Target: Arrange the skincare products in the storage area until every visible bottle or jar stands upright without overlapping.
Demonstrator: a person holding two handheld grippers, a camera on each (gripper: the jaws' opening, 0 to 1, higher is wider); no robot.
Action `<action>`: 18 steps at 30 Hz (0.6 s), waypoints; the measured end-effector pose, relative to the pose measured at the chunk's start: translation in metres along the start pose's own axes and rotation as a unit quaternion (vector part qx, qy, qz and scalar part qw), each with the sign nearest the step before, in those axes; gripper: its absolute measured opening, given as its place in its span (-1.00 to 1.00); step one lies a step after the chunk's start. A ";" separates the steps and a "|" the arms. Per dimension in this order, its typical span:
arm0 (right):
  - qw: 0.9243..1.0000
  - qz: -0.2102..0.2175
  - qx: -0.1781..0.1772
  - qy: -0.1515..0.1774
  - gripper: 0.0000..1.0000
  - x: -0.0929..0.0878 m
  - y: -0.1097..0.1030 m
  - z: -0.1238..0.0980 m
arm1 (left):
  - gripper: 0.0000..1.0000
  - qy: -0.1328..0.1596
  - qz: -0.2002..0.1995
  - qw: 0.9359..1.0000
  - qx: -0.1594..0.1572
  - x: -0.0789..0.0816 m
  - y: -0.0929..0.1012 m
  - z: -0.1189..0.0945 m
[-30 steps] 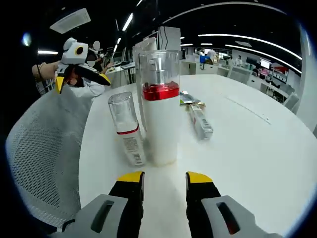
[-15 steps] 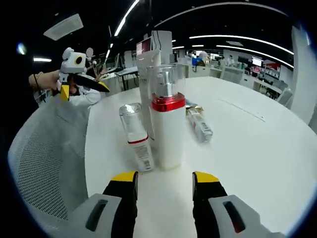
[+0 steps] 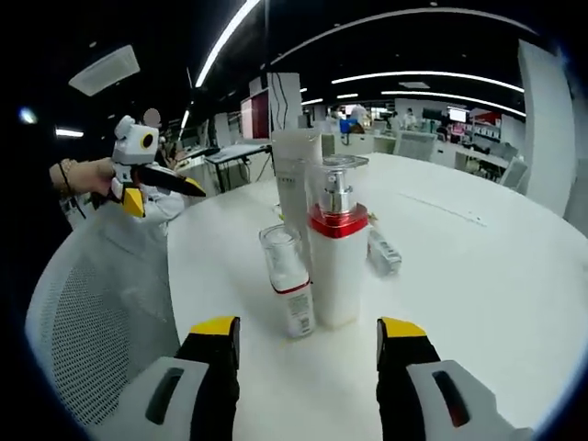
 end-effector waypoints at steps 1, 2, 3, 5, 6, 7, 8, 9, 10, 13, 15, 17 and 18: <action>1.000 0.003 -0.001 0.000 0.21 0.000 -0.003 -0.001 | 0.77 -0.002 0.000 1.000 0.002 -0.003 -0.001 0.000; 1.000 0.007 -0.004 0.000 0.26 0.000 -0.004 -0.001 | 0.77 -0.003 0.000 1.000 0.003 -0.002 0.000 -0.001; 1.000 0.012 -0.008 0.001 0.29 0.000 -0.006 -0.002 | 0.77 -0.003 -0.001 1.000 0.004 -0.003 0.000 -0.002; 1.000 0.018 -0.011 0.006 0.33 0.001 -0.008 -0.004 | 0.79 -0.001 -0.004 1.000 0.008 -0.005 0.000 -0.003; 1.000 0.022 -0.014 0.009 0.36 0.001 -0.009 -0.005 | 0.79 -0.001 -0.005 1.000 0.009 -0.005 0.000 -0.004; 0.999 0.030 -0.010 0.011 0.41 0.001 -0.012 -0.006 | 0.79 -0.002 -0.006 1.000 0.010 -0.006 0.000 -0.004; 0.999 0.032 -0.014 0.012 0.44 0.002 -0.013 -0.007 | 0.79 -0.002 -0.006 1.000 0.012 -0.006 -0.001 -0.004; 0.999 0.037 -0.015 0.015 0.46 0.003 -0.016 -0.008 | 0.79 -0.003 -0.005 1.000 0.013 -0.007 -0.001 -0.005; 0.999 0.041 -0.015 0.016 0.49 0.004 -0.018 -0.009 | 0.80 -0.004 -0.005 1.000 0.014 -0.007 -0.002 -0.005; 0.999 0.041 -0.012 0.026 0.60 0.006 -0.026 -0.010 | 0.79 -0.005 -0.003 1.000 0.021 -0.010 -0.005 -0.007; 0.999 0.043 -0.013 0.025 0.69 0.006 -0.029 -0.011 | 0.79 -0.004 -0.003 1.000 0.024 -0.011 -0.005 -0.008; 0.998 0.045 -0.012 0.028 0.74 0.008 -0.033 -0.012 | 0.79 -0.004 -0.006 1.000 0.028 -0.013 -0.006 -0.009; 0.998 0.049 -0.013 0.029 0.76 0.008 -0.034 -0.012 | 0.79 -0.004 -0.007 1.000 0.029 -0.013 -0.007 -0.009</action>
Point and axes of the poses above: the point that each gripper's makers call its tool centre point, and the gripper's own axes: z roughly forward along the fingers, y roughly to its right, x roughly out of its top, the point moved 10 cm from there along -z, roughly backward along the fingers, and after that the axes turned 8 degrees about y, right-handed, at the moved point
